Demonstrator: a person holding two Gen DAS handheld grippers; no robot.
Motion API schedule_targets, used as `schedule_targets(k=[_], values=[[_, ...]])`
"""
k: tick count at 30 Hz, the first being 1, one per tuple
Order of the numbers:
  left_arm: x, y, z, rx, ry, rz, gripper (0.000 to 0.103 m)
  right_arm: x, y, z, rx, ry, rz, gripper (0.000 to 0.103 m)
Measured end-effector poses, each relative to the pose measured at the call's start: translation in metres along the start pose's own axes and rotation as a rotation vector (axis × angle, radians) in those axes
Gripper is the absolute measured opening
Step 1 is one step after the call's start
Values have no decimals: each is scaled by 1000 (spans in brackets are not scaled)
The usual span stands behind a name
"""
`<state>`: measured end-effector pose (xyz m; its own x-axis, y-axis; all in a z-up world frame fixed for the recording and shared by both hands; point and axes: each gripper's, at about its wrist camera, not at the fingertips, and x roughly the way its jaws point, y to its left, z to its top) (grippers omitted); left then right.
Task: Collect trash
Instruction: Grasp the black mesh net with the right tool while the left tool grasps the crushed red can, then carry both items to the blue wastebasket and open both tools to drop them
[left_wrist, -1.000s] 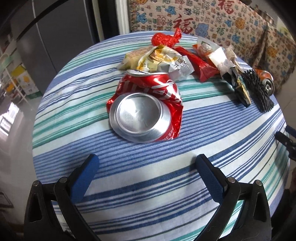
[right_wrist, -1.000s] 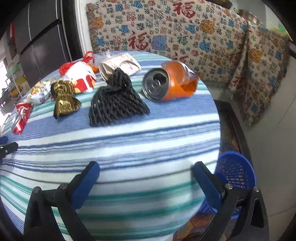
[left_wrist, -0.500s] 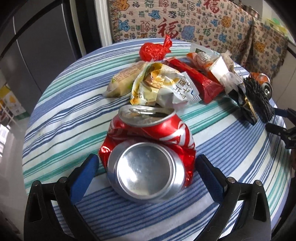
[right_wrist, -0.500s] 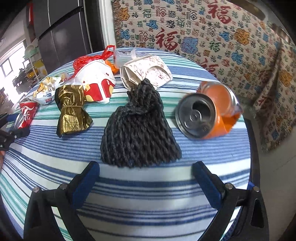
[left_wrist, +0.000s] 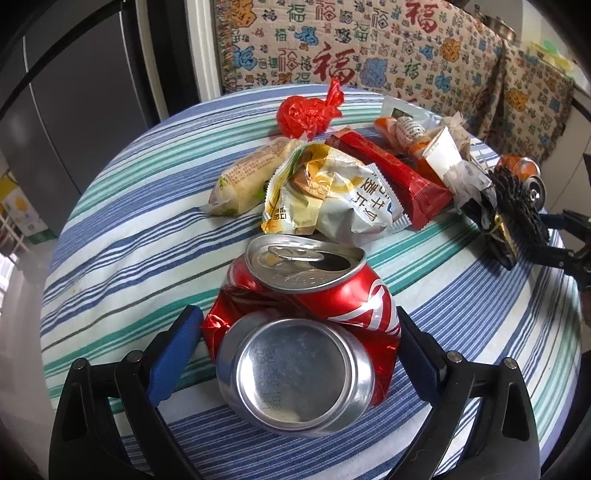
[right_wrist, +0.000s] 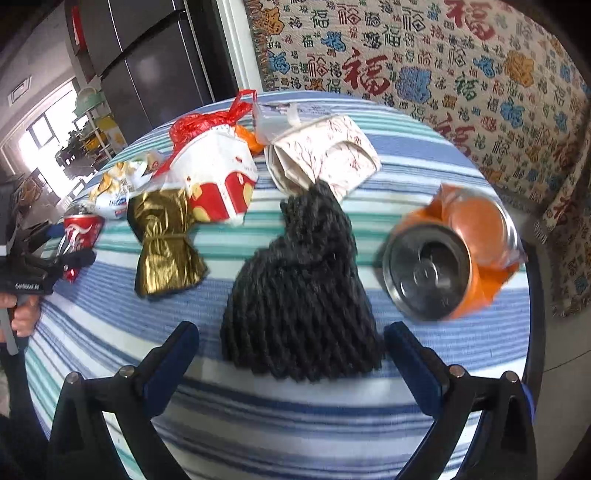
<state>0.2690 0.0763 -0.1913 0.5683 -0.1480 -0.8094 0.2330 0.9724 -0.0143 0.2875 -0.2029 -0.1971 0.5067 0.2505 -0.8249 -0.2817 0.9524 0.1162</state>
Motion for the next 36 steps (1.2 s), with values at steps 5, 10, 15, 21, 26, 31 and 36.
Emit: schedule_targets(k=[5, 10, 15, 21, 26, 31, 36], values=[[-7, 0, -4, -1, -29, -1, 98, 6, 8, 0, 2, -23, -57, 39], [-21, 6, -8, -17, -62, -6, 98, -9, 1, -2, 70, -30, 2, 28], [-40, 14, -9, -57, -105, -21, 98, -32, 4, -7, 72, -60, 22, 28], [-60, -8, -7, -28, -159, -32, 98, -62, 5, -14, 68, -109, 32, 28], [-75, -47, 5, 6, -197, -75, 98, -84, -6, -23, 78, -134, 11, 28], [-86, -98, 19, 55, -216, -145, 98, -114, -33, -40, 119, -165, -26, 28], [-91, -168, 30, 135, -224, -240, 98, -144, -77, -68, 186, -176, -96, 28]])
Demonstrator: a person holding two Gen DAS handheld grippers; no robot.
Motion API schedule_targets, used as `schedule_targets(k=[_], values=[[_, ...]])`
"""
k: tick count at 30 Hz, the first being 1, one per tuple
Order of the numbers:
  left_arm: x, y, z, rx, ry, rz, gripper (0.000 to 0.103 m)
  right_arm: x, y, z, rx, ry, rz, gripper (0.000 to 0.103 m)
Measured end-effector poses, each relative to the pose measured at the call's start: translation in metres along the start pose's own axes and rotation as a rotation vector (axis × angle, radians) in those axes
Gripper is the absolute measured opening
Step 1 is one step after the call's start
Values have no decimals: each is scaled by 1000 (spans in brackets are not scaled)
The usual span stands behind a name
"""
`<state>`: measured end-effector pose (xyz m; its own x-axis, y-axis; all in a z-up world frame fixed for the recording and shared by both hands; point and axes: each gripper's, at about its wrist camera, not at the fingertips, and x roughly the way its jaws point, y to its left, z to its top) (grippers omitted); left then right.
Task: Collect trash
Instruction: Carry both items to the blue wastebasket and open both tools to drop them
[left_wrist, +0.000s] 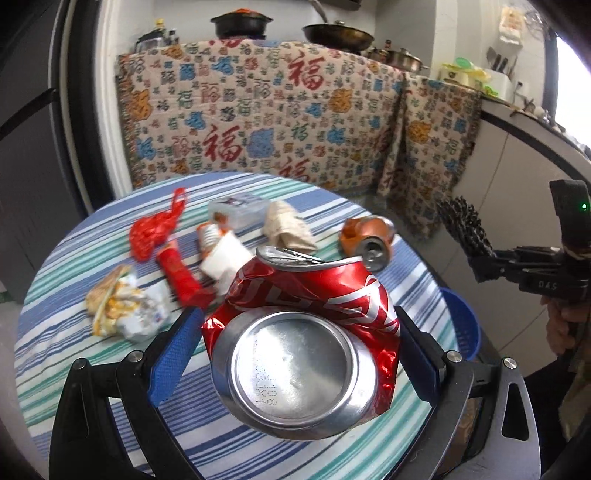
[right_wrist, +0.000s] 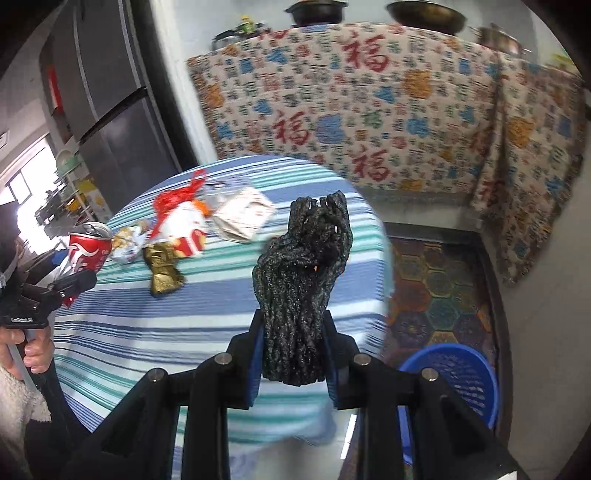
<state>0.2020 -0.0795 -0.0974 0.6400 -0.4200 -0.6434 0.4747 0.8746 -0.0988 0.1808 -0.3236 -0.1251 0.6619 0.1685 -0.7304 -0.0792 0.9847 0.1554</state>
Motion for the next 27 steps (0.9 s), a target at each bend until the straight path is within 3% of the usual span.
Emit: schedule_targets(k=[8, 17, 22, 27], values=[[36, -115, 22, 108, 23, -175, 98, -27, -91, -41, 105, 12, -143, 28], [90, -219, 27, 148, 113, -341, 98, -21, -183, -91, 219, 92, -241, 28], [142, -254, 18, 103, 207, -356, 98, -9, -227, -115, 289, 138, -239, 28], [193, -279, 13, 59, 284, -357, 98, 11, -258, -124, 312, 184, -182, 28]])
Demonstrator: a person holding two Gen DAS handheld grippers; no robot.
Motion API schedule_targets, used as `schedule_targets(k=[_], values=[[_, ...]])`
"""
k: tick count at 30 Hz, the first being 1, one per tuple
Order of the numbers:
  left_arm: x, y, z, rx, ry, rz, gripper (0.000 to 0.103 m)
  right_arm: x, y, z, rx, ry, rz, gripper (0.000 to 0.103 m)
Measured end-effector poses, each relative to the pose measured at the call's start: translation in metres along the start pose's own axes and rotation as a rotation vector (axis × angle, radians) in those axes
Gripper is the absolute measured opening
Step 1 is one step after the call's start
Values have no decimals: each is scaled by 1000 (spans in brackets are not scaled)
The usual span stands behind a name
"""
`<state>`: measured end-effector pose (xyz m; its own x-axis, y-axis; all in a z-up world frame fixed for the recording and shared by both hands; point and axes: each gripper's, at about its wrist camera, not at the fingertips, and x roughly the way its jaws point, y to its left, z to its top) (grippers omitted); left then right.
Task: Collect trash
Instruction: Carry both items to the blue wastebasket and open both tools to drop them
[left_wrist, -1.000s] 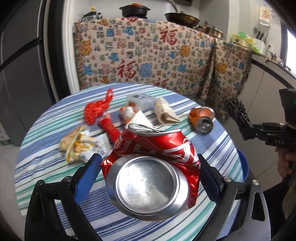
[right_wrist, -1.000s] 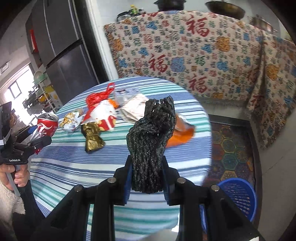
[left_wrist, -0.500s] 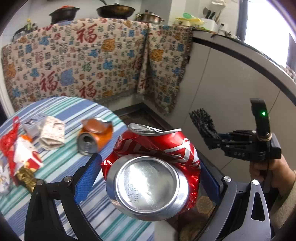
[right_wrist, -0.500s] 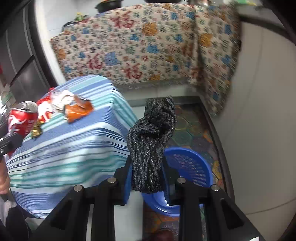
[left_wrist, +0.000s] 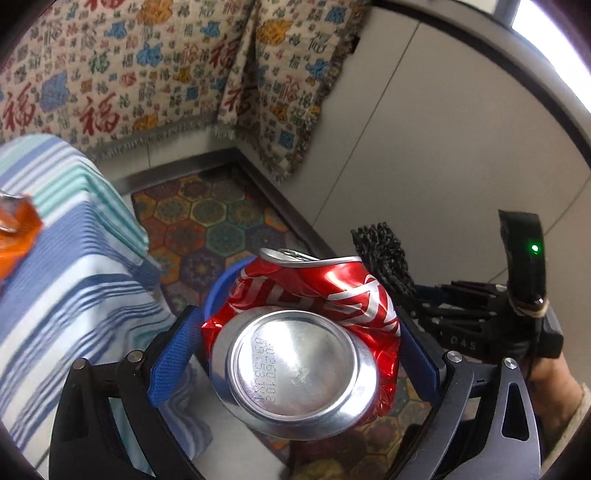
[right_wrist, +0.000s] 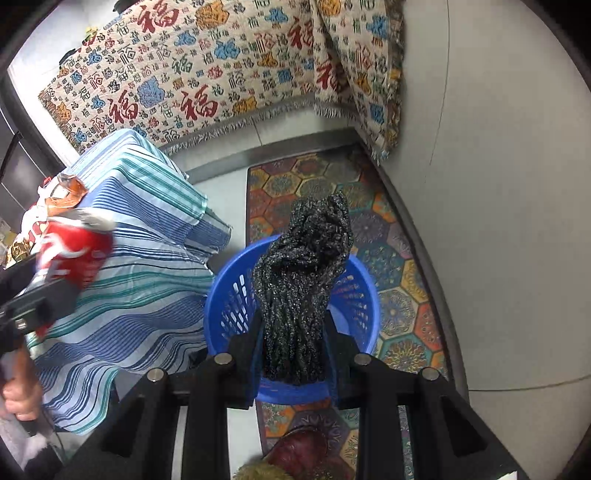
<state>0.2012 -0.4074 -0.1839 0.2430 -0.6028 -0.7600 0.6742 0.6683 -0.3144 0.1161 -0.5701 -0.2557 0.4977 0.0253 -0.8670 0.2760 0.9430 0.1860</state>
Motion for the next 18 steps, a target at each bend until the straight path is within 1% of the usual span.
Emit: schedule_targets(k=[5, 11, 12, 14, 15, 18], values=[[40, 3, 12, -55, 48, -10, 98, 25, -13, 3, -46, 38, -1, 28], [79, 11, 18, -88, 89, -30, 99, 58, -20, 0, -67, 91, 40, 31], [84, 14, 18, -97, 96, -39, 99, 64, -19, 0, -71, 97, 39, 33], [95, 18, 19, -119, 109, -59, 99, 73, -21, -1, -71, 111, 48, 56], [99, 19, 19, -126, 114, -64, 100, 76, -22, -2, -67, 113, 51, 59], [106, 21, 20, -129, 127, -67, 100, 79, -24, -2, -59, 116, 52, 59]])
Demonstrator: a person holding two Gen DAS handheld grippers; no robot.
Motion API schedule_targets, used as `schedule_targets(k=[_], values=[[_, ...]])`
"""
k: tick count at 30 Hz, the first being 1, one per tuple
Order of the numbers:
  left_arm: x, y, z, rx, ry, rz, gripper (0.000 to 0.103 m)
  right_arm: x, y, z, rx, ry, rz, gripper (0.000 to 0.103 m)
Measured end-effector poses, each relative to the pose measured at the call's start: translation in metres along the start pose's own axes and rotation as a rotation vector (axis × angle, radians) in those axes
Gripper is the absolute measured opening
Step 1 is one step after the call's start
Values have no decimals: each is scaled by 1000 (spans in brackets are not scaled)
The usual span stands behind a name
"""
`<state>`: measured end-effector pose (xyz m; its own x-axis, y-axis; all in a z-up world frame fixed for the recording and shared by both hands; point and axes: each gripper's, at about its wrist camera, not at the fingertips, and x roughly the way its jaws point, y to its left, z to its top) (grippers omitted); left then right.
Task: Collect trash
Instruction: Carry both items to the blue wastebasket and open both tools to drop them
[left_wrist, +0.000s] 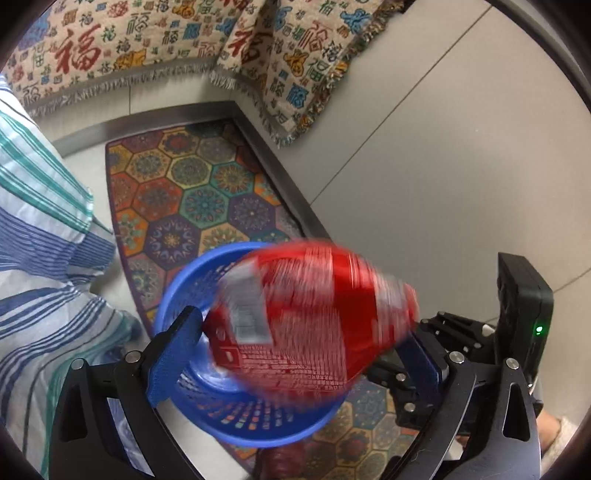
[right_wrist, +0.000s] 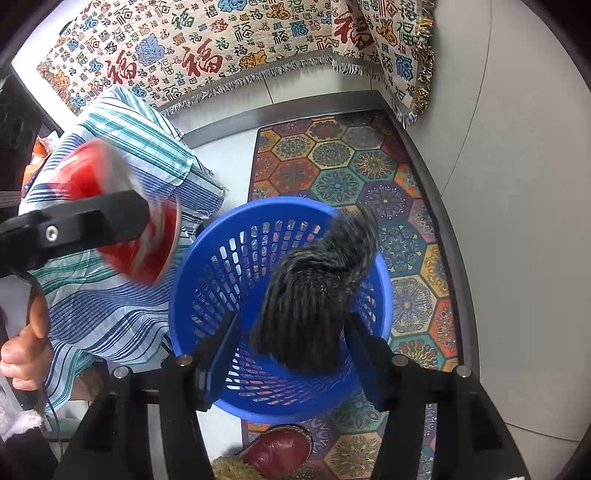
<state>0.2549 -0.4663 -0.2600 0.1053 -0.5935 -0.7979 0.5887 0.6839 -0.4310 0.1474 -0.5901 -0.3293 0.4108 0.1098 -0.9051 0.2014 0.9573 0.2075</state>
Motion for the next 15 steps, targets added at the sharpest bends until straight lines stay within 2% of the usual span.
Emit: schedule_targets(k=[8, 15], values=[[-5, 5, 1, -13, -20, -4, 100, -11, 0, -1, 7, -27, 16, 62], [-8, -3, 2, 0, -6, -44, 101, -30, -3, -2, 28, -74, -4, 62]])
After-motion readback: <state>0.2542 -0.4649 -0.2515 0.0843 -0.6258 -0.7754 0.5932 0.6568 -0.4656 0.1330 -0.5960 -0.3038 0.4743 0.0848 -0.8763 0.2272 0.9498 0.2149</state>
